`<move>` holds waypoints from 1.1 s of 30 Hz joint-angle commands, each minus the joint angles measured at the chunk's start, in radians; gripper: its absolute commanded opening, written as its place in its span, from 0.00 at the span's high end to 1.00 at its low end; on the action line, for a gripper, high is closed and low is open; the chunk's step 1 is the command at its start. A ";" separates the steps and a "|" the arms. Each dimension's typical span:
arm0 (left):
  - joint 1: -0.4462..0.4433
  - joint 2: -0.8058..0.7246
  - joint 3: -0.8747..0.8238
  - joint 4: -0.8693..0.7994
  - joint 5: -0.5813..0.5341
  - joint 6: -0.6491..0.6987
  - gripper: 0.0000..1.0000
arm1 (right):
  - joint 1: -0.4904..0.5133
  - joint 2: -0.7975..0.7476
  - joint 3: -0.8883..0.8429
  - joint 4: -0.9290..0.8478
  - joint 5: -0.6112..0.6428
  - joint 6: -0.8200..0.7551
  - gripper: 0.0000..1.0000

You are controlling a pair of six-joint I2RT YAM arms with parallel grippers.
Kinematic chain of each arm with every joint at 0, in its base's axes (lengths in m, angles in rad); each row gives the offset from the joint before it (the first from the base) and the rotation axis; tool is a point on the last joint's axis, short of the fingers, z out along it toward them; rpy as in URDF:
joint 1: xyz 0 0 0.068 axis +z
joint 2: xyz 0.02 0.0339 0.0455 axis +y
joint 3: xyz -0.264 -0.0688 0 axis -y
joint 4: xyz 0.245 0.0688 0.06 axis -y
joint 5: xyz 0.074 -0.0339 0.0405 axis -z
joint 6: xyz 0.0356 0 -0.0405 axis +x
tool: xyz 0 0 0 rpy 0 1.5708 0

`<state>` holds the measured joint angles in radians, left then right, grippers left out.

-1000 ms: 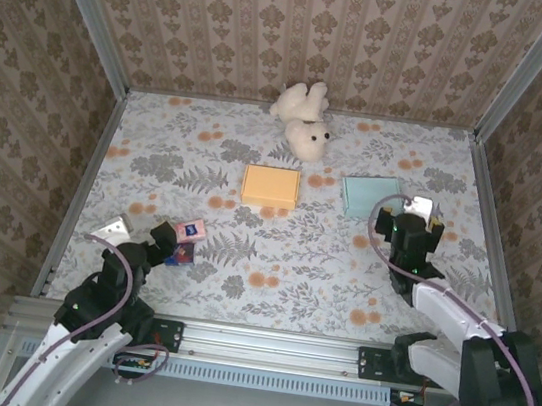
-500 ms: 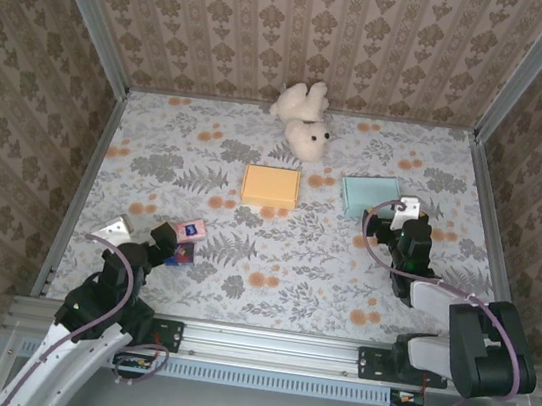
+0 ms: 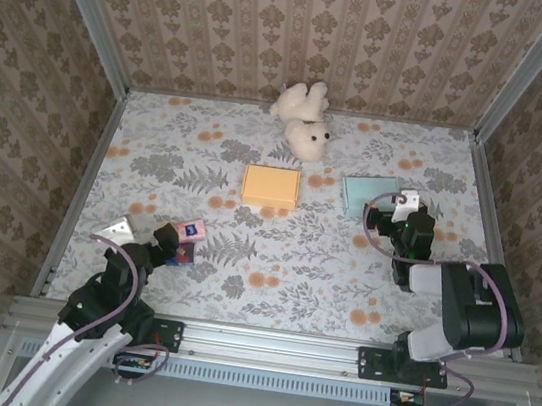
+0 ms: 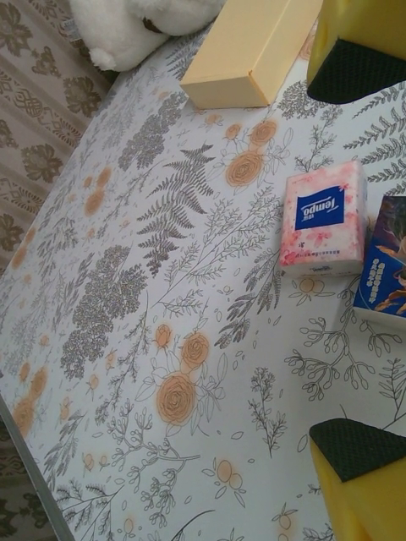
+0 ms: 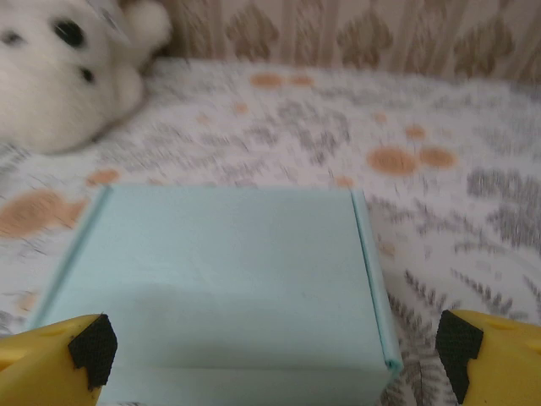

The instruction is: Fold the paper box

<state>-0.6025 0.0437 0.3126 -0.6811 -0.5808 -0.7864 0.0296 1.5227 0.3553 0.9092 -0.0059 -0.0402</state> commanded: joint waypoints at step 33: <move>0.752 1.012 -0.100 1.279 0.253 0.488 0.00 | 0.018 0.007 0.036 -0.020 0.225 0.095 0.00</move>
<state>0.0643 1.0084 0.2874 0.3786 -0.5243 -0.2695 0.0441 1.5284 0.3676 0.8902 0.2218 0.0563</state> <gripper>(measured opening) 0.999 0.999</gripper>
